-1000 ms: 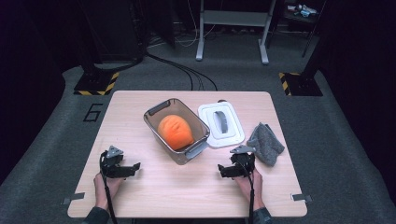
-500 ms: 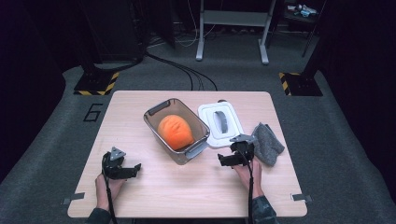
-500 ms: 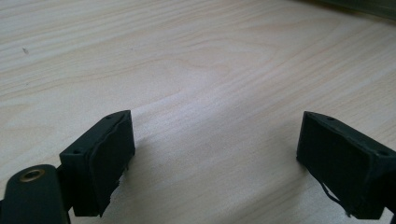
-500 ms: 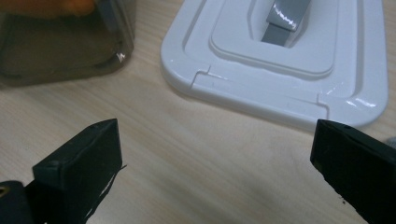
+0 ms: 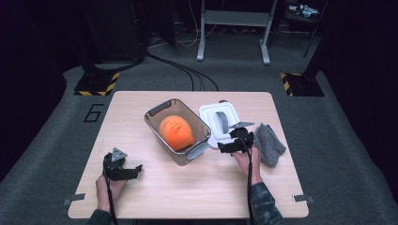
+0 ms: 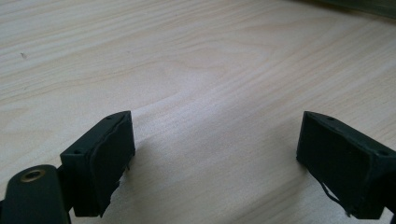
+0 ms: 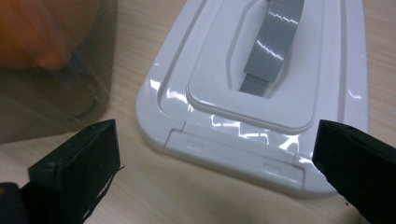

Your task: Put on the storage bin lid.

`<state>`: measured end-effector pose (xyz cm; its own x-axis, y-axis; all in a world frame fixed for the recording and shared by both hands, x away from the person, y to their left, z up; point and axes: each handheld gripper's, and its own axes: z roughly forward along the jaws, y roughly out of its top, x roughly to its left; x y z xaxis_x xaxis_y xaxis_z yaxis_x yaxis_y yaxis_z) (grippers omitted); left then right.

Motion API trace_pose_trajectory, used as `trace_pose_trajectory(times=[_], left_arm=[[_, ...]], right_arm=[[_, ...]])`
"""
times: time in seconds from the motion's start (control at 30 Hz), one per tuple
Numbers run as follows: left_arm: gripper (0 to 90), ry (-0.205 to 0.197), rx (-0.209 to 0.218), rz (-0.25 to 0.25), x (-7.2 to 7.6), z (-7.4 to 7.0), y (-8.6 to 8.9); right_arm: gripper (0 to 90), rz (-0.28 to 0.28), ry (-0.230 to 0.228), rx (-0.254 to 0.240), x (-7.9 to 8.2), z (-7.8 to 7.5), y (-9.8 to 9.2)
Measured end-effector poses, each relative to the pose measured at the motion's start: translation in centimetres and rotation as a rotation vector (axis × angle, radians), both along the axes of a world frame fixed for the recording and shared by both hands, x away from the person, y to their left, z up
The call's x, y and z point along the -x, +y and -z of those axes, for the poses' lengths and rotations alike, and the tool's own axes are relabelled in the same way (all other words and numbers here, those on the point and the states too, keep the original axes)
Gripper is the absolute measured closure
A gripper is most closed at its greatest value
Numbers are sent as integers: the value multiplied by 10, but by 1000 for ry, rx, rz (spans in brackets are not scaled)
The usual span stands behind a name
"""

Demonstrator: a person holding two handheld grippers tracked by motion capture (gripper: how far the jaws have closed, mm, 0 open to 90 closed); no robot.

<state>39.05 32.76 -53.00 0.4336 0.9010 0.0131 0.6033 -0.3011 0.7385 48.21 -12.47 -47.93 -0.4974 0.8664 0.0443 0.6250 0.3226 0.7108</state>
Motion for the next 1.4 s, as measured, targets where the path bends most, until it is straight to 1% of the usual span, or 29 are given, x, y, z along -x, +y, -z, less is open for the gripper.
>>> trace_pose_trajectory(times=[0.1, 0.17, 0.2, 0.33, 0.4, 0.43, 0.47, 0.53, 0.57, 0.6, 0.63, 0.67, 0.7, 0.77, 0.8, 0.87, 0.9, 1.0, 1.03, 1.07, 1.1, 1.13, 1.17, 1.2, 1.23, 1.3, 1.33, 1.37, 1.4], left_arm=[[111, 0, 0, 1, 0, 0, 0], [111, 0, 0, 1, 0, 0, 0], [111, -4, 0, -1, 0, 0, 0], [111, 0, 0, 1, 0, 0, 0], [111, -9, 2, -4, 0, 1, -1], [111, -2, 0, -1, 0, 0, 0], [111, -11, 3, -4, 0, 1, -1], [111, -3, 0, 0, 0, 0, 0], [111, -7, 1, -3, 0, 0, 0], [111, 1, -1, 1, 0, 0, 0], [111, 0, 0, 1, 0, 0, 0], [111, 0, -1, 1, 0, 0, 0], [111, -5, 1, -1, 0, 0, 0], [111, 0, 0, 1, 0, 0, 0], [111, -4, 0, -1, 0, 0, 0], [111, 0, -1, 1, 0, 0, 0], [111, 0, 0, 1, 0, 0, 0], [111, -5, 0, -1, 0, 0, 0], [111, -9, 2, -3, 0, 1, 0], [111, 2, -1, 2, 0, 0, 0], [111, -5, 1, -1, 0, 0, 0], [111, -8, 2, -2, 0, 1, 0], [111, 1, 0, 2, 0, 0, 0], [111, -10, 2, -3, 0, 1, 0], [111, -12, 4, -4, 0, 1, -1], [111, -4, 0, 0, 0, 0, 0], [111, -3, 0, -1, 0, 0, 0], [111, -12, 4, -4, 0, 1, -1], [111, -6, 1, -1, 0, 0, 0]], right_arm=[[2, 5, -3, 0, -9, -2, 1], [1, 2, 2, 0, -15, -2, 1], [2, 13, 4, -3, -17, -2, 1], [3, 20, 15, -10, -28, -3, 2], [5, 22, 16, -9, -32, -3, 2], [9, 23, 17, -14, -34, -4, 3], [13, 23, 22, -16, -36, -4, 3], [21, 28, 22, -18, -40, -4, 4], [25, 27, 24, -23, -42, -4, 4], [30, 30, 20, -23, -44, -3, 4], [43, 32, 24, -25, -46, -3, 4], [53, 32, 15, -20, -48, -3, 4], [56, 37, 21, -29, -50, -2, 5], [104, 36, 28, -33, -54, -2, 5], [116, 37, 18, -35, -56, -2, 5], [162, 46, 17, -48, -59, -1, 5], [173, 51, 17, -47, -61, -1, 5], [251, 69, 7, -37, -65, 2, 5], [269, 69, 6, -38, -66, 3, 5], [296, 72, 9, -34, -67, 5, 6], [317, 74, 12, -29, -68, 6, 6], [326, 76, 9, -27, -69, 7, 6], [346, 80, 7, -28, -70, 9, 6], [363, 83, 8, -34, -71, 10, 7], [371, 90, 5, -32, -72, 11, 7], [385, 85, 5, -36, -74, 13, 8], [391, 87, 15, -45, -76, 13, 7], [403, 92, 20, -60, -79, 13, 8], [412, 91, 21, -65, -80, 13, 8]])
